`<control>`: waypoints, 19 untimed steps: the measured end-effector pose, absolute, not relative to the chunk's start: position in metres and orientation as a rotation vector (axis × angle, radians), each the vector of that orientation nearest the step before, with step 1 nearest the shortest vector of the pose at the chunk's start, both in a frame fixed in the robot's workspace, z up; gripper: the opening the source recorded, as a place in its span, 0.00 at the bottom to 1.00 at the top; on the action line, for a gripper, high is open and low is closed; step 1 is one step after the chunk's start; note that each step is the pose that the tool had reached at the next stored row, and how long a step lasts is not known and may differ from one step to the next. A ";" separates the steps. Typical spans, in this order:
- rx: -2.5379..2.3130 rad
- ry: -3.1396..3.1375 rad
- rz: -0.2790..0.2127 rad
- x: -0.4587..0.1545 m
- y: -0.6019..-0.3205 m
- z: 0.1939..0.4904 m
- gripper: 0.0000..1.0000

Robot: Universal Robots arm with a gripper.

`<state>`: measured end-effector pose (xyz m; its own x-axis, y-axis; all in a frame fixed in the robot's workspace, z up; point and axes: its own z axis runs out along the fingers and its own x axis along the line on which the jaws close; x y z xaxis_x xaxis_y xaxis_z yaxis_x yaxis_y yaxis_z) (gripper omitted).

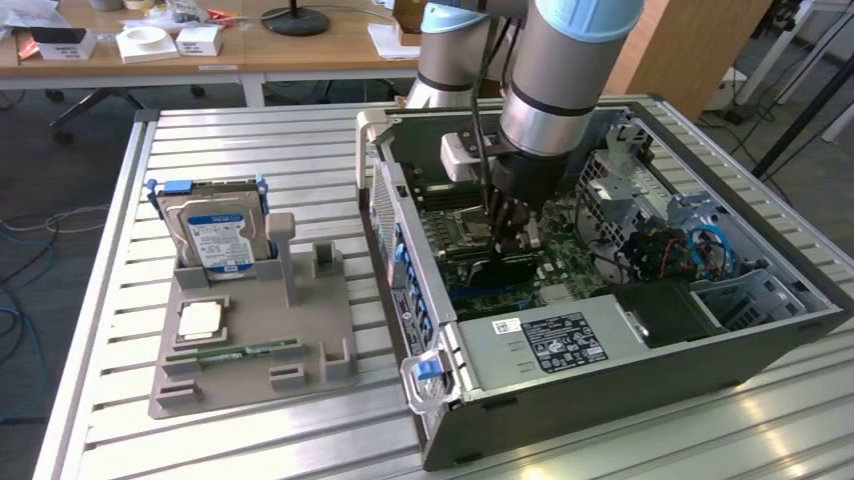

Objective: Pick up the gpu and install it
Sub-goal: 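Press down on the gpu until it lock into place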

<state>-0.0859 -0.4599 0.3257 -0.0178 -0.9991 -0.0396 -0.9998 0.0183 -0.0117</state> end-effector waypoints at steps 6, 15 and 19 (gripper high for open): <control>-2.176 2.216 0.030 -0.086 -0.460 0.326 0.10; -2.175 2.214 0.032 -0.086 -0.460 0.321 0.10; -2.175 2.214 0.032 -0.086 -0.460 0.315 0.10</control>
